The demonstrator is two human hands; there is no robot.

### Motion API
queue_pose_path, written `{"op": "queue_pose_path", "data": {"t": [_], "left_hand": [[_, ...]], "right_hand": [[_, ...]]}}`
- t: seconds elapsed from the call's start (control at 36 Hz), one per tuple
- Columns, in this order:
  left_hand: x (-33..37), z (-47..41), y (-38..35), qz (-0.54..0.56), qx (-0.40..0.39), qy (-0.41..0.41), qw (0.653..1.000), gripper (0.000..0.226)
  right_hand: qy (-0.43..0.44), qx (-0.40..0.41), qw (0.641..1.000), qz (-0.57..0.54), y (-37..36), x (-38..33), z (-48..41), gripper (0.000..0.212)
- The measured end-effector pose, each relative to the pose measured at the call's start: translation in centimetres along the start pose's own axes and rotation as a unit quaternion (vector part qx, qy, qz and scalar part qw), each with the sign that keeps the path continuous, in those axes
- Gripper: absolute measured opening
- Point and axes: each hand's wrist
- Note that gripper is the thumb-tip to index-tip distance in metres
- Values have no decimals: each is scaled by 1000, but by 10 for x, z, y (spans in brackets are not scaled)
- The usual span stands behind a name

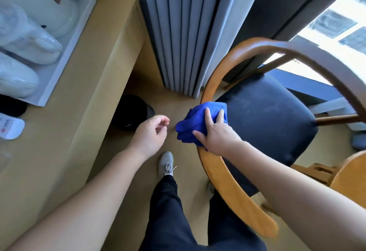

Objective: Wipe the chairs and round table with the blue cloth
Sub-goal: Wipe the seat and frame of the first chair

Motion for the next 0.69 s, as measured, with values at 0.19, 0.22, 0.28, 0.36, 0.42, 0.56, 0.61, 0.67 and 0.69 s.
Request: {"op": "queue_pose_path", "data": {"t": [0.19, 0.22, 0.28, 0.36, 0.42, 0.56, 0.61, 0.67, 0.69], "left_hand": [[7, 3, -23, 36, 44, 20, 998, 24], [8, 2, -27, 35, 46, 20, 998, 24], [10, -1, -33, 30, 47, 21, 998, 23], [11, -6, -40, 25, 52, 21, 998, 21], [12, -9, -41, 20, 57, 19, 998, 21], [10, -15, -36, 17, 71, 30, 997, 22], [8, -17, -33, 14, 72, 37, 997, 23], [6, -20, -30, 4, 66, 36, 997, 23], [5, -21, -29, 2, 66, 34, 997, 24]], "right_hand": [[224, 138, 942, 210, 25, 50, -13, 61], [273, 159, 927, 204, 29, 53, -16, 57], [387, 172, 882, 205, 31, 56, -25, 49], [472, 97, 846, 228, 35, 56, -42, 60], [480, 51, 832, 274, 38, 52, -56, 78], [560, 79, 746, 351, 44, 32, -77, 93], [591, 65, 719, 360, 41, 24, -81, 92], [594, 35, 713, 371, 39, 18, -85, 96], [591, 22, 714, 373, 39, 16, -88, 99]]}}
Point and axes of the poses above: each hand's wrist, its own z-axis away from the middle knuckle, its own y-axis out of the back of the hand, x = y × z, and after that the axes turned 11 degrees about -y, right-handed
